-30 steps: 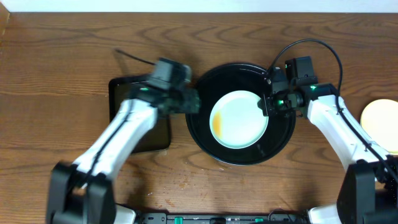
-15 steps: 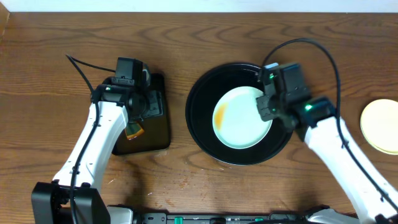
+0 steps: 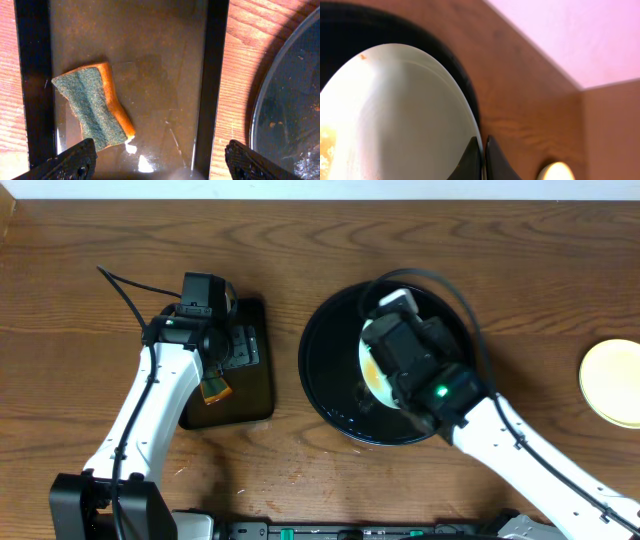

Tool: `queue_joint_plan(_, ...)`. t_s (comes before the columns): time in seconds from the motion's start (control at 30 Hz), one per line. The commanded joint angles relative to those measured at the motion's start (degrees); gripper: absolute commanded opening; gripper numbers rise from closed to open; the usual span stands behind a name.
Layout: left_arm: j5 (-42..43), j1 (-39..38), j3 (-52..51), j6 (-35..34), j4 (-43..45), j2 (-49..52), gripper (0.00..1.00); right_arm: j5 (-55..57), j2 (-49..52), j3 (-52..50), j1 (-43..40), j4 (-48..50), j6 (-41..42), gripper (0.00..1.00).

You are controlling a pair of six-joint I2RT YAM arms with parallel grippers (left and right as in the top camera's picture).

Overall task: Clean dirty plates on tray and stack at the side
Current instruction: 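Tilt the pale blue plate up with the right gripper to drain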

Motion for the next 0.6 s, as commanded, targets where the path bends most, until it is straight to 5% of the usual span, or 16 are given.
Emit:
queue_joint_plan(0.0, -0.9, 0.3, 0.0, 0.5, -0.2, 0.4, 0.84, 10.1, -0.3, -0.1, 2.6, 2.7, -8.1, 0.01)
queue_joint_plan(0.3, -0.9, 0.3, 0.0, 0.5, -0.2, 0.4, 0.85, 14.8, -0.3, -0.1, 7.4, 7.4, -23.5, 0.01)
queue_joint_plan(0.57, -0.9, 0.3, 0.0, 0.5, -0.2, 0.4, 0.85, 14.8, -0.3, -0.1, 9.6, 7.6, -26.2, 0.01)
